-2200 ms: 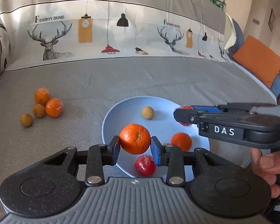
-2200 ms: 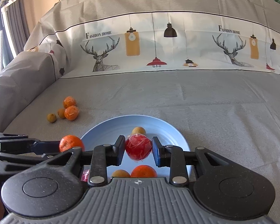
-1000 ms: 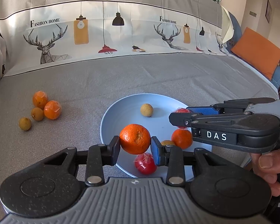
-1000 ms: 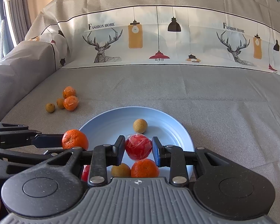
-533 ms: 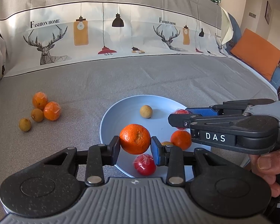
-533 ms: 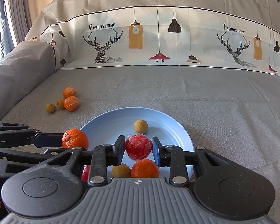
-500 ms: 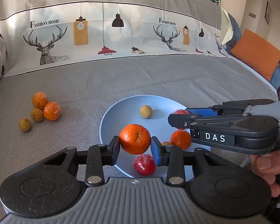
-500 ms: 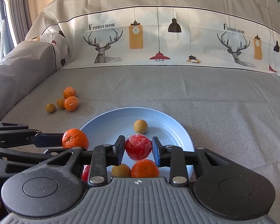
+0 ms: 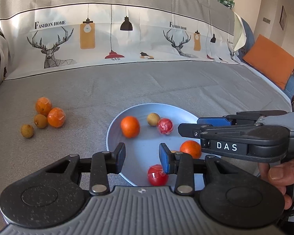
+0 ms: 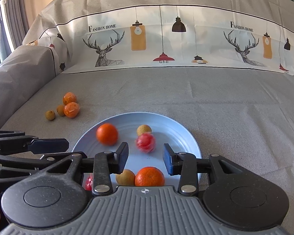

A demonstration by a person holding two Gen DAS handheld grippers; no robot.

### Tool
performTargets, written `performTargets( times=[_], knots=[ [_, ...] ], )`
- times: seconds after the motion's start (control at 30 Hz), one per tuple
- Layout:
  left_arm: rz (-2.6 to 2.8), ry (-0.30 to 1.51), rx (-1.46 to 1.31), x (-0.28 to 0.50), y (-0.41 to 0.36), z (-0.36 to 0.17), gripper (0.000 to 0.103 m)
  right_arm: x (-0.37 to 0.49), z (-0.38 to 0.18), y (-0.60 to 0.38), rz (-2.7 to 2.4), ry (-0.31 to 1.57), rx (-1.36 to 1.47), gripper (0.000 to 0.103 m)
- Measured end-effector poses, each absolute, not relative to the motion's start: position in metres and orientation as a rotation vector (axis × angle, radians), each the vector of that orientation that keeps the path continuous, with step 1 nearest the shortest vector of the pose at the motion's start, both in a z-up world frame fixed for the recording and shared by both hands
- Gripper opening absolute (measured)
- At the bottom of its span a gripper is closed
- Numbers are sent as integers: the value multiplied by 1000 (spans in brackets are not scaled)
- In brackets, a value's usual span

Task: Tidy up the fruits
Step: 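Lower the orange onto the plate and open the left tool while the right tool releases the red fruit, then move both open tools from the plate back to the fruit pile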

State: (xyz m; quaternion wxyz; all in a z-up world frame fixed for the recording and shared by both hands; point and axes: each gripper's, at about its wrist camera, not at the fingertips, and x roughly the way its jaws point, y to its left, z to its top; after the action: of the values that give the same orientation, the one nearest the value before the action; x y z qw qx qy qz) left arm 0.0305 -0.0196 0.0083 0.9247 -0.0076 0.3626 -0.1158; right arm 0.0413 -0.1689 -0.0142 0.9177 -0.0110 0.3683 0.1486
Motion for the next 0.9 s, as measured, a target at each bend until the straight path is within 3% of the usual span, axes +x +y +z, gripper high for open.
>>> performTargets(
  times=[0.9],
  knots=[
    [-223,733,-29,29,-15,12,42,42,-12,-170,301,757,-19,41]
  ],
)
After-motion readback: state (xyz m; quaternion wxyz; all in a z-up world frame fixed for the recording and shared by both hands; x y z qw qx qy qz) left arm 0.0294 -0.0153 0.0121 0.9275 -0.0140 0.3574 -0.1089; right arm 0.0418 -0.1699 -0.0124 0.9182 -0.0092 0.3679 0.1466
